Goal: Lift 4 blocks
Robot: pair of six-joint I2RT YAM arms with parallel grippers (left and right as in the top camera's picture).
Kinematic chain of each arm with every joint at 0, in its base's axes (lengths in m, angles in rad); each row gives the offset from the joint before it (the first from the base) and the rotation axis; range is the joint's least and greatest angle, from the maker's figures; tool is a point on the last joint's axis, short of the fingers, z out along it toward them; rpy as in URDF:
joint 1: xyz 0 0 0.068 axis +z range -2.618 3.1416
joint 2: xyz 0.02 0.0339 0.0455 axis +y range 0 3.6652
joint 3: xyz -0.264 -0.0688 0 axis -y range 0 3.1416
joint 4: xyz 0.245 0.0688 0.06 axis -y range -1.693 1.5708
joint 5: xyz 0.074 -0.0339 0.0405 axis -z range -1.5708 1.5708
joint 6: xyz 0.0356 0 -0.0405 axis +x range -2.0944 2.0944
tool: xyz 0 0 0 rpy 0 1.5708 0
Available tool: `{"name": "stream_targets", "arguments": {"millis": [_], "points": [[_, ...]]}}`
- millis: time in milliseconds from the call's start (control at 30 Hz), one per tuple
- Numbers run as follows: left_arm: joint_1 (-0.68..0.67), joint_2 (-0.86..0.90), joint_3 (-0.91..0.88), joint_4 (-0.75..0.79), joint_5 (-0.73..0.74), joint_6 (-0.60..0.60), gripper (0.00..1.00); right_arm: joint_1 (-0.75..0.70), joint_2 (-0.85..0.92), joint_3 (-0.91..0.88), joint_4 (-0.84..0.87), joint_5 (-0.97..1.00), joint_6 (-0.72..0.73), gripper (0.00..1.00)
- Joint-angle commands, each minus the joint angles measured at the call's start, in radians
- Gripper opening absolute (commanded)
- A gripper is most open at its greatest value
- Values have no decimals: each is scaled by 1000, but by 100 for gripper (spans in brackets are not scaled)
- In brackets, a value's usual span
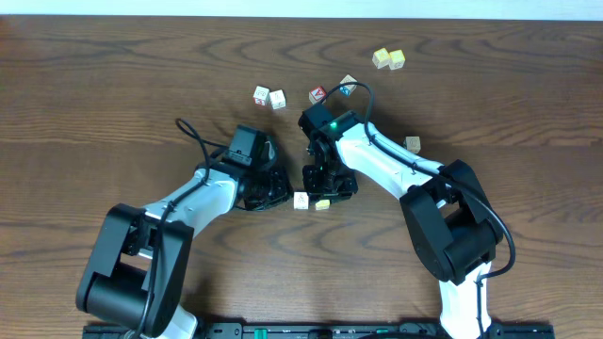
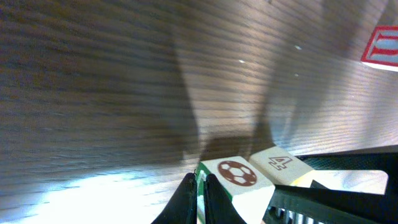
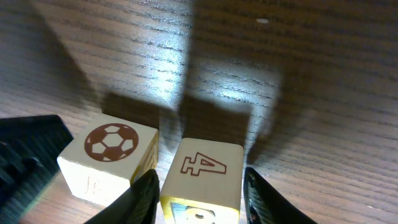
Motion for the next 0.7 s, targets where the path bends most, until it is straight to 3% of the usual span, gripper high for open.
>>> {"name": "stream_targets", "arguments": {"millis": [0, 367, 667], "points": [[45, 2, 24, -20, -14, 35, 8, 26, 12, -5, 0, 6, 8, 43], [241, -126, 24, -188, -13, 155, 9, 23, 12, -5, 7, 6, 8, 41], [248, -152, 23, -307, -13, 185, 9, -23, 12, 44, -27, -63, -12, 38]]}}
